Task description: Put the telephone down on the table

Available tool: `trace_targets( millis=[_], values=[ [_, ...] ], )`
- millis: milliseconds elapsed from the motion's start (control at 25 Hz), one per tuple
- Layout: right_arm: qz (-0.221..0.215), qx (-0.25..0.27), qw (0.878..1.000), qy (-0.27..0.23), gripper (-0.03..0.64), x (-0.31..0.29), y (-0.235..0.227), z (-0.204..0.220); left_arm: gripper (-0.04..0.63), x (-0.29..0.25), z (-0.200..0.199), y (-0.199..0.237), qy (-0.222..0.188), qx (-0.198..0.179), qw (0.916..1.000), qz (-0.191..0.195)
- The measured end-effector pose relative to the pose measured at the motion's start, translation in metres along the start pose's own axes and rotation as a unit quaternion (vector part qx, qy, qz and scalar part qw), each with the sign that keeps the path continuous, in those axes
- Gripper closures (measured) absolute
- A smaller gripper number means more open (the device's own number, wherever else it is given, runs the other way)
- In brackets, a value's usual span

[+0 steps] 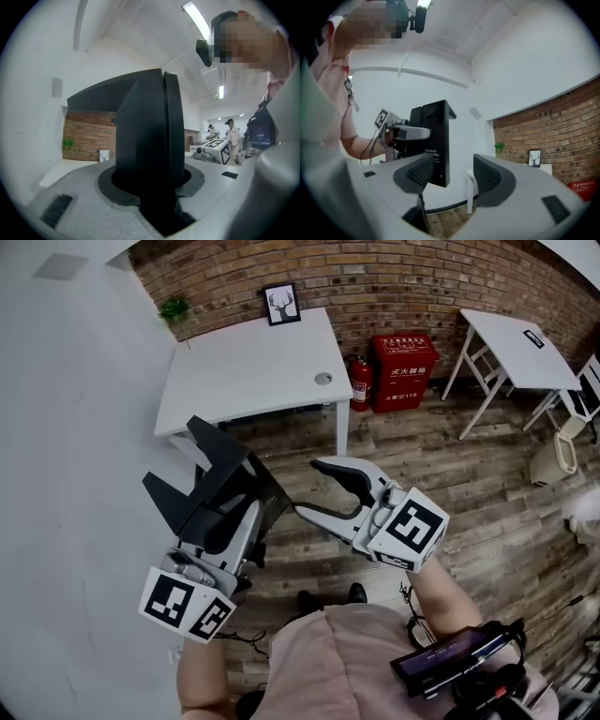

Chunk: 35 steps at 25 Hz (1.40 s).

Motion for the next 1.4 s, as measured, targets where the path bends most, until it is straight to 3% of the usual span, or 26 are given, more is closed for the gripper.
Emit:
trace_targets(
  millis=[120,280,560,760,1080,1400],
  values=[
    [-0.061,-0.014,0.998,0.002,0.326,0.004,0.004,-0.01,0.431,-0.012,-0.014,-0.016,0.013,0.01,0.996,0.087],
    [-0.11,-0.029,0.993,0.013,0.318,0.002,0.008,-0.016,0.432,-0.023,-0.027,-0.038,0.019,0.005,0.9836,0.179],
    [-0.196,-0.077,0.977,0.011,0.343,0.021,0.014,-0.027,0.431,-0.044,-0.033,-0.076,0.031,0.014,0.9636,0.265],
    [-0.237,-0.094,0.967,0.017,0.431,0.037,0.013,-0.019,0.431,-0.057,-0.014,-0.092,0.053,0.033,0.9599,0.273],
    [-0.242,-0.109,0.964,0.025,0.442,0.043,0.006,0.005,0.431,-0.063,0.011,-0.085,0.052,0.049,0.9607,0.268],
    [-0.235,-0.125,0.963,0.044,0.443,0.012,-0.016,0.036,0.431,-0.073,0.036,-0.038,0.058,0.076,0.9595,0.265]
  ],
)
Point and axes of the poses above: the fingertips, and each gripper's own axes: x backward along the fingers, y to its left, z out of its underside, the point moved 5 cm from there along x, backward along the fingers, and after that the axes turned 13 degrees about -y, right-handed, at the moved point
